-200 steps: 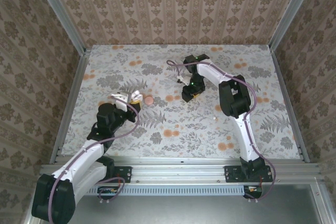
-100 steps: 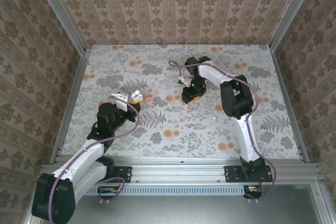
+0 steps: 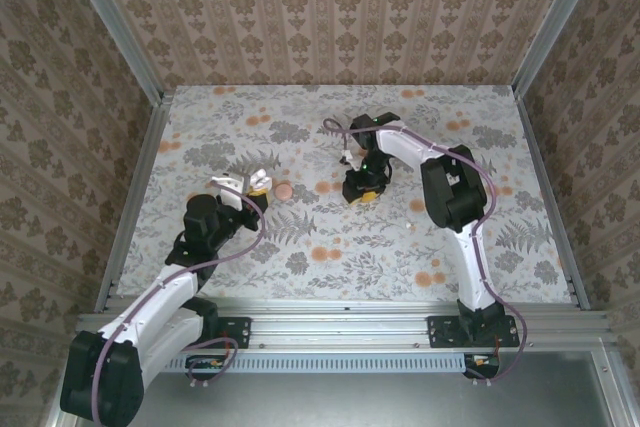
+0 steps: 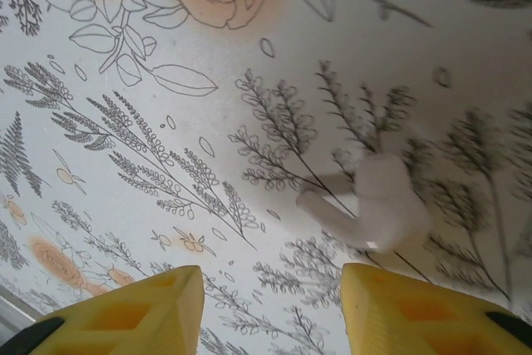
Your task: Insert wireless bluetooth earbuds into charging case
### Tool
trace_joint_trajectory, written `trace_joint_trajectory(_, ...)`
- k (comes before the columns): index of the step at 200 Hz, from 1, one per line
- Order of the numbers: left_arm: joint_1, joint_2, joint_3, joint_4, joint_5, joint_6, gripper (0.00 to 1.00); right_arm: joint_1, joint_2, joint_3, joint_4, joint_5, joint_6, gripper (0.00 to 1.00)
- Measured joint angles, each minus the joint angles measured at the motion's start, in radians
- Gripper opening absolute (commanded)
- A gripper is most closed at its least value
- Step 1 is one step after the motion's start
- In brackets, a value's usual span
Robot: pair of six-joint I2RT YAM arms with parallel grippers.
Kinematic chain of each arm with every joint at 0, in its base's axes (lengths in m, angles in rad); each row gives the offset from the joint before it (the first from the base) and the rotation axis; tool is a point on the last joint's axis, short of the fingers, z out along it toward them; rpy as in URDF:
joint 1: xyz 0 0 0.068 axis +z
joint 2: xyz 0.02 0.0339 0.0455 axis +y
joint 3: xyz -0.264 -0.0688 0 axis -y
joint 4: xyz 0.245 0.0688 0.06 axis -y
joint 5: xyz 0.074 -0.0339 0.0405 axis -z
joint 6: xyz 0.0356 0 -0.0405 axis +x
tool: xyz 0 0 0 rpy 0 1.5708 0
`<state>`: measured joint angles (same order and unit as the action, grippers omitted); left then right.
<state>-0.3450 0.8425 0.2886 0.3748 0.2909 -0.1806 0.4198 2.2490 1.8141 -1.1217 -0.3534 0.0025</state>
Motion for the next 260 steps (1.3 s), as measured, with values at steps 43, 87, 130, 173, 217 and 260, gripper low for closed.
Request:
trace_joint_trajectory(43,0.0,0.0,0.001,-0.005,-0.002,0.0,0.1,0.0,-0.175,-0.116,0.127,0.082,0.278,0.55)
trace_joint_trajectory(87,0.0,0.0,0.013,-0.047,-0.009,0.0,0.1,0.013,-0.302,-0.249,0.294,0.105,0.587,0.54)
trace_joint_trajectory(130,0.0,0.0,0.039,-0.093,-0.019,0.021,0.1,0.024,-0.301,-0.264,0.296,0.154,0.737,0.52)
trace_joint_trajectory(173,0.013,0.002,0.066,-0.138,-0.023,0.072,0.1,0.029,-0.272,-0.269,0.292,0.171,0.854,0.47)
trace_joint_trajectory(217,0.014,0.032,0.066,-0.151,0.005,0.1,0.1,0.03,-0.136,-0.145,0.241,0.177,0.896,0.47)
trace_joint_trajectory(260,0.022,0.044,0.066,-0.162,0.018,0.107,0.1,0.03,-0.018,0.03,0.148,0.195,0.895,0.47)
